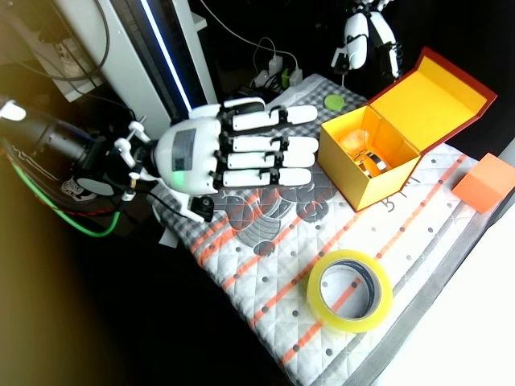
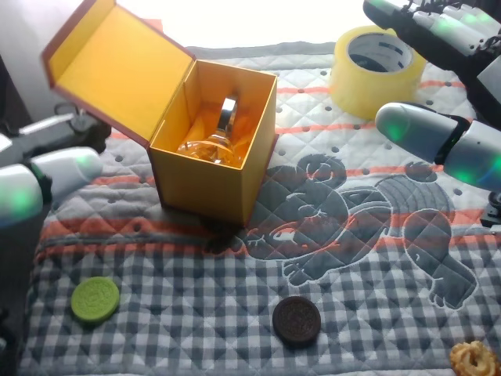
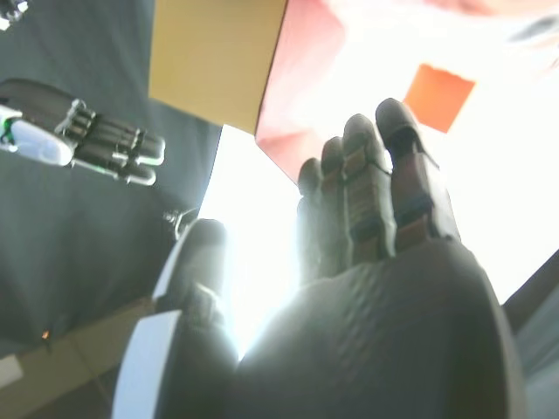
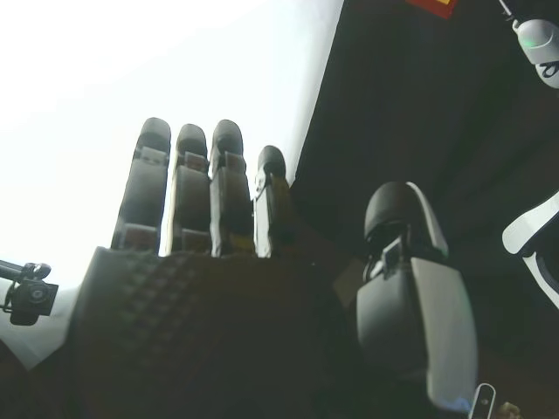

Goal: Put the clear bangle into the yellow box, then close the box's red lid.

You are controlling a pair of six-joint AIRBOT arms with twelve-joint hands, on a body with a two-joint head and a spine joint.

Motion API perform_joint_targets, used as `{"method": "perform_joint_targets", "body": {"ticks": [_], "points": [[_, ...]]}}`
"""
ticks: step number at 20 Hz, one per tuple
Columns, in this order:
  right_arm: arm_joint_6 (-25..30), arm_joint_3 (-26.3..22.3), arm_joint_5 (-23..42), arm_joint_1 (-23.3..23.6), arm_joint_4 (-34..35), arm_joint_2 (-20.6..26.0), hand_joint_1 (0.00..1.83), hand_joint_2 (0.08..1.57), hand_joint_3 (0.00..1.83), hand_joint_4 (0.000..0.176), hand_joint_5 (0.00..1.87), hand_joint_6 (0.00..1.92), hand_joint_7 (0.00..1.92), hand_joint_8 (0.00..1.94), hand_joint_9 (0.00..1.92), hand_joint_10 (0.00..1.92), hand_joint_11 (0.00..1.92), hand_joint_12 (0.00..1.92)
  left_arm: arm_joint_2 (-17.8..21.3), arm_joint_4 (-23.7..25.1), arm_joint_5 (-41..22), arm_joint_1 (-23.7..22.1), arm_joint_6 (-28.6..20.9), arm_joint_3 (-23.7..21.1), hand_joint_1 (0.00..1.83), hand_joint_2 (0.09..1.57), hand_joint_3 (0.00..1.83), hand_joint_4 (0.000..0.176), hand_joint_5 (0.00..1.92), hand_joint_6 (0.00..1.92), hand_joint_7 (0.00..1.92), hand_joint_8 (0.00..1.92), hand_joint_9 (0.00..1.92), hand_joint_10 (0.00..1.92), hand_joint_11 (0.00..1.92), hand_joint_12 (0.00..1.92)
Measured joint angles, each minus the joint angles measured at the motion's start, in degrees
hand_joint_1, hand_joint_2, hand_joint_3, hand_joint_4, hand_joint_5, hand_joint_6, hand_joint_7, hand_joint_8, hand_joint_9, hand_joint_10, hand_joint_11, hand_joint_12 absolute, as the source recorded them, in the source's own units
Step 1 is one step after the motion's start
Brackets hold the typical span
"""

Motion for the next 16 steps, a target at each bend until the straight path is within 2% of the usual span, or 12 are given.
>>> {"method": "perform_joint_targets", "body": {"ticks": [2,3,4,6,8,9,10,11,13,14,15,16], "points": [[0.0,-0.1,0.0,-0.1,0.0,0.0,0.08,1.29,0.01,0.083,0.14,0.0,0.31,0.01,0.17,0.01,0.06,0.03,0.3,3.1,0.3,-3.8,0.0,0.4,0.16,1.43,0.0,0.0,0.24,0.0,0.28,0.0,0.28,0.0,0.0,0.65],[0.0,-0.1,0.0,-0.2,0.1,0.0,0.06,1.3,0.01,0.076,0.14,0.0,0.31,0.01,0.17,0.01,0.07,0.03,0.3,6.0,0.5,-5.7,0.0,0.6,0.23,1.43,0.0,0.0,0.23,0.0,0.25,0.0,0.25,0.0,0.0,0.62],[0.0,-0.1,0.1,-0.5,0.2,0.0,0.04,1.3,0.01,0.074,0.14,0.0,0.31,0.01,0.18,0.01,0.07,0.03,0.3,9.3,1.2,-7.6,0.0,0.6,0.17,1.45,0.01,0.0,0.17,0.0,0.2,0.0,0.21,0.0,0.0,0.54],[0.0,-0.1,0.0,-0.8,0.6,0.0,0.02,1.32,0.01,0.076,0.15,0.0,0.31,0.0,0.16,0.0,0.06,0.02,0.3,15.1,4.2,-10.3,0.0,0.4,0.12,1.49,0.01,0.0,0.12,0.0,0.13,0.01,0.14,0.01,0.0,0.33],[0.0,-0.1,-0.1,-1.3,1.0,0.0,0.02,1.33,0.01,0.082,0.16,0.01,0.32,0.01,0.15,0.0,0.04,0.02,0.2,21.4,8.5,-13.2,0.0,-0.1,0.03,1.49,0.0,0.0,0.17,0.01,0.19,0.01,0.22,0.01,0.05,0.45],[0.0,-0.1,0.0,-1.5,1.1,0.0,0.01,1.32,0.0,0.093,0.17,0.01,0.33,0.01,0.15,0.0,0.04,0.02,-0.2,24.0,10.8,-14.1,0.0,-0.3,0.08,1.48,0.0,0.0,0.14,0.0,0.15,0.0,0.16,0.0,0.01,0.43],[0.0,-0.1,0.0,-1.5,1.1,0.0,0.0,1.32,0.0,0.092,0.17,0.01,0.33,0.01,0.14,0.0,0.06,0.02,-0.7,25.2,12.8,-14.3,0.0,-0.3,0.11,1.47,0.0,0.0,0.15,0.0,0.17,0.01,0.19,0.01,0.05,0.47],[0.0,-0.1,0.2,-1.5,1.1,0.0,0.0,1.32,0.0,0.1,0.17,0.01,0.33,0.0,0.14,0.0,0.05,0.02,-1.0,25.9,14.0,-14.3,0.2,-0.3,0.06,1.46,0.0,0.0,0.16,0.0,0.18,0.01,0.2,0.01,0.05,0.47],[0.0,-0.3,0.3,-1.9,1.3,0.2,0.0,1.33,0.01,0.101,0.17,0.01,0.33,0.0,0.15,0.0,0.06,0.03,-1.0,25.4,14.2,-14.4,0.0,-0.2,0.01,1.48,0.0,0.0,0.14,0.0,0.17,0.0,0.19,0.0,0.02,0.51],[0.0,-0.5,0.4,-2.3,1.3,0.4,0.0,1.33,0.01,0.106,0.17,0.01,0.33,0.0,0.14,0.0,0.05,0.02,-1.0,24.9,14.1,-14.4,0.0,-0.1,0.04,1.48,0.0,0.0,0.14,0.0,0.16,0.0,0.17,0.0,0.0,0.46],[0.0,-0.5,0.5,-2.5,1.1,0.5,0.0,1.34,0.01,0.1,0.17,0.0,0.32,0.0,0.13,0.0,0.05,0.02,-1.0,24.2,13.8,-14.4,0.0,0.1,0.18,1.46,0.0,0.0,0.19,0.01,0.19,0.01,0.21,0.02,0.03,0.48],[0.1,-0.9,0.8,-2.9,1.1,0.9,0.0,1.34,0.01,0.1,0.17,0.0,0.32,0.0,0.13,0.0,0.05,0.02,-1.0,22.9,13.1,-14.3,-0.2,0.2,0.18,1.46,0.0,0.0,0.19,0.01,0.19,0.01,0.21,0.02,0.03,0.48]]}}
